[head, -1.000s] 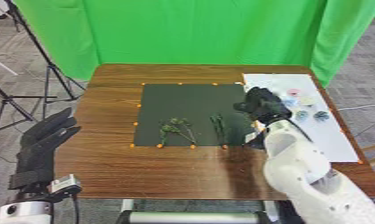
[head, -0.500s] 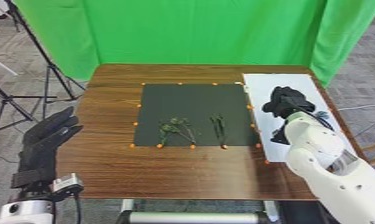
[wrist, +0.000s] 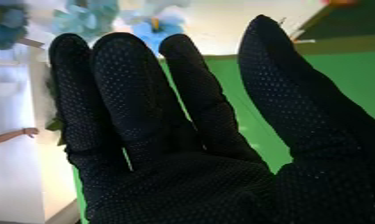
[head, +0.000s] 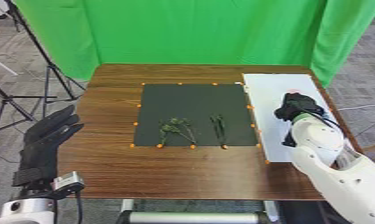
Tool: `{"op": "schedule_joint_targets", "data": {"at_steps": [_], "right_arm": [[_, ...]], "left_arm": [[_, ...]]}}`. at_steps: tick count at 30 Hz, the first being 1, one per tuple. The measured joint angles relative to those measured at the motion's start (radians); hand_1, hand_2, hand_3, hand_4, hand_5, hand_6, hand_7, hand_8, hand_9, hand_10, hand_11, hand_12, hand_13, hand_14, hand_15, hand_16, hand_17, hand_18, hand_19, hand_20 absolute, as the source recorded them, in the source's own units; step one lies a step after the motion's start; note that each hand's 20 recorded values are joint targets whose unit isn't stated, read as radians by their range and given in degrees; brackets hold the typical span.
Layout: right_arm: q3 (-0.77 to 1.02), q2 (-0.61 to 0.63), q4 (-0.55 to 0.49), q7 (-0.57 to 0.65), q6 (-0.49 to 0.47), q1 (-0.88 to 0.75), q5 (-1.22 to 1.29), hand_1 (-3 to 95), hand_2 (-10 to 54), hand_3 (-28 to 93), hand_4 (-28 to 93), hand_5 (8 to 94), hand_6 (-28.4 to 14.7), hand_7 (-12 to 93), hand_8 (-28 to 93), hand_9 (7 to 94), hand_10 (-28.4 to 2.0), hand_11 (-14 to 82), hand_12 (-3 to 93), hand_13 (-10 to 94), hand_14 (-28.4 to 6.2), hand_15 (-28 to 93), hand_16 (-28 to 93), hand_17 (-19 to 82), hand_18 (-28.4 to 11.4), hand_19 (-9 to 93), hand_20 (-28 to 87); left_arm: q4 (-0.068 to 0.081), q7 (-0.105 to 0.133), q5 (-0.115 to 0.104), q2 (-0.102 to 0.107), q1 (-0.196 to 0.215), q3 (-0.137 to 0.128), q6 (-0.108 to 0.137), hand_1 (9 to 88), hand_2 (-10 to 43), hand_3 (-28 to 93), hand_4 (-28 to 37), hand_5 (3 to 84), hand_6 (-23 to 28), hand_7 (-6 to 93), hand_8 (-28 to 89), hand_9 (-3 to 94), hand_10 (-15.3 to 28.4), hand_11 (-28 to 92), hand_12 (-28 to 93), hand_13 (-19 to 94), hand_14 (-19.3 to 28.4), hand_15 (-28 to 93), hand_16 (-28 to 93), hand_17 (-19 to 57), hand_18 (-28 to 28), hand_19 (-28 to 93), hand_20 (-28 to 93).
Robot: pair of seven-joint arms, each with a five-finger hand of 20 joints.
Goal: Arrange flowers
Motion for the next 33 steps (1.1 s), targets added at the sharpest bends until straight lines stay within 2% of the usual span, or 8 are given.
{"op": "schedule_joint_targets", "data": {"at_steps": [11,17,19,20,22,26,33], "right_arm": [[-0.002,-0.001,0.022,0.010,-0.036,-0.006,0.002,34.9,-3.6,86,-23,52.8,-11.9,21,-10,48.1,-22.2,20.1,16.4,59,-13.1,75,13,36,-20.9,89,-17],[-0.013,-0.001,0.036,0.014,-0.040,-0.003,0.001,37.6,-3.3,85,-24,55.8,-9.6,23,-10,54.3,-20.0,23.1,16.5,62,-12.0,75,13,37,-20.3,89,-18],[-0.022,0.000,0.039,0.018,-0.036,0.001,0.000,40.2,-3.0,84,-25,58.7,-7.8,26,-11,59.6,-17.9,26.2,16.6,65,-10.4,74,13,38,-19.7,90,-18],[-0.028,0.001,0.040,0.022,-0.030,0.004,-0.002,41.1,-3.2,83,-26,59.8,-7.4,26,-8,61.4,-17.3,27.0,16.7,66,-10.1,73,14,39,-19.7,90,-18],[-0.047,0.007,0.044,0.029,-0.011,0.012,-0.011,48.3,-4.5,77,-28,64.7,-5.9,30,2,71.1,-13.8,25.8,22.0,71,-7.6,70,15,41,-18.6,90,-19],[-0.096,0.023,0.051,0.043,0.047,0.028,-0.033,52.2,-3.4,75,-28,71.4,-3.5,31,4,80.0,-10.5,23.0,28.3,76,-5.7,66,17,43,-17.3,91,-20],[-0.141,0.038,0.066,0.053,0.090,0.043,-0.067,55.5,-4.8,74,-28,75.9,-2.7,28,5,85.5,-7.7,23.6,31.6,82,-3.8,64,19,45,-16.3,93,-20]], "left_arm": [[0.002,0.001,0.000,0.000,-0.008,0.007,-0.002,26.6,6.2,84,-17.2,38.9,9.5,16.2,-11,32.3,19.0,37,6,23,26.0,63,-17,-9.9,21.2,59,2],[0.002,0.000,0.000,-0.002,-0.010,0.006,-0.005,26.6,6.2,84,-17.2,38.8,9.5,16.3,-11,32.3,19.1,37,6,23,26.0,63,-17,-9.9,21.2,59,2],[0.002,0.000,0.000,-0.002,-0.010,0.006,-0.005,26.7,6.2,84,-17.2,38.9,9.5,16.3,-11,32.3,19.1,37,6,23,26.0,63,-17,-9.9,21.2,59,2],[0.002,0.000,0.000,-0.002,-0.010,0.006,-0.005,26.7,6.2,84,-17.2,38.8,9.5,16.3,-11,32.3,19.1,37,6,23,26.0,63,-17,-9.9,21.2,59,2],[0.002,0.000,0.000,-0.002,-0.010,0.006,-0.005,26.7,6.2,84,-17.2,38.9,9.5,16.3,-11,32.4,19.1,37,6,23,26.0,63,-17,-9.9,21.2,59,2],[0.002,0.000,0.000,-0.003,-0.010,0.006,-0.005,26.7,6.3,84,-17.2,38.9,9.5,16.3,-11,32.4,19.2,37,6,23,26.1,63,-17,-9.9,21.2,59,2],[0.003,0.001,0.000,-0.003,-0.010,0.007,-0.006,26.7,6.3,84,-17.2,38.8,9.5,16.4,-11,32.4,19.1,37,6,23,26.0,63,-17,-9.9,21.2,59,2]]}}
